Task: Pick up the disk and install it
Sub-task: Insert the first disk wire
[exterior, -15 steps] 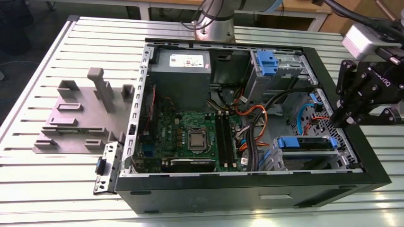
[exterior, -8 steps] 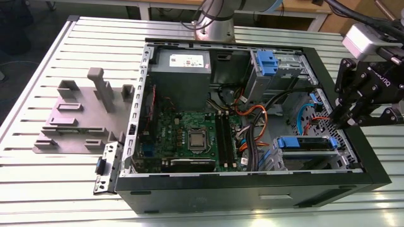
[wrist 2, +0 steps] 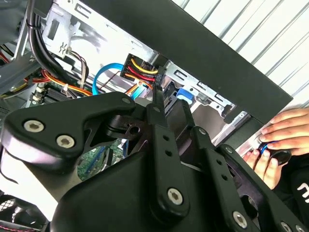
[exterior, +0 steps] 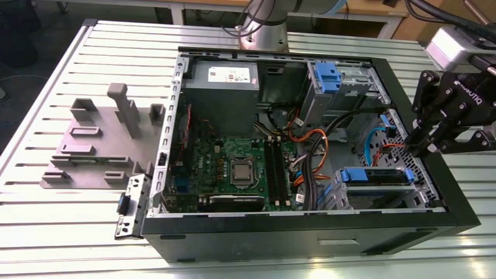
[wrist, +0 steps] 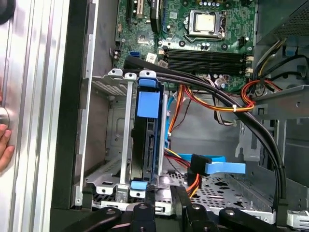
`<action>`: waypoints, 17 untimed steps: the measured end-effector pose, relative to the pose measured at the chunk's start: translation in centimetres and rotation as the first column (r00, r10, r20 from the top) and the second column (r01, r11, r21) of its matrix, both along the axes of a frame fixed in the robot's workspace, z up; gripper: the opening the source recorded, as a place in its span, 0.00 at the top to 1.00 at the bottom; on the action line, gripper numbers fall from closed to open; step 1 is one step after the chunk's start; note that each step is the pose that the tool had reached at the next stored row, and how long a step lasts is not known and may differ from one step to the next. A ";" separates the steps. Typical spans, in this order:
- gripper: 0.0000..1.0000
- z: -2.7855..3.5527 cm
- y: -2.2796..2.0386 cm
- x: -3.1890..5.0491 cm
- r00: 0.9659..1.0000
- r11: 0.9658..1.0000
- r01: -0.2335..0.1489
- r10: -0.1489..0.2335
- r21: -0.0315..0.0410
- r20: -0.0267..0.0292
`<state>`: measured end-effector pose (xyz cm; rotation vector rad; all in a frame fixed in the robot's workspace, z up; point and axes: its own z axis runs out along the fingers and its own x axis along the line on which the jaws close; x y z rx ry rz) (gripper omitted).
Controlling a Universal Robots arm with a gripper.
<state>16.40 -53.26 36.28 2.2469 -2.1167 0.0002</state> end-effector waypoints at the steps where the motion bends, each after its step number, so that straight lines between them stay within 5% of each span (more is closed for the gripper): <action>1: 0.69 -0.04 0.03 0.01 1.000 1.000 -0.002 0.002 0.000 -0.001; 9: 0.69 -0.29 0.30 0.05 0.999 0.999 -0.036 0.036 0.000 -0.007; 17: 0.69 -0.41 0.72 0.50 0.999 0.999 -0.041 0.041 0.002 -0.023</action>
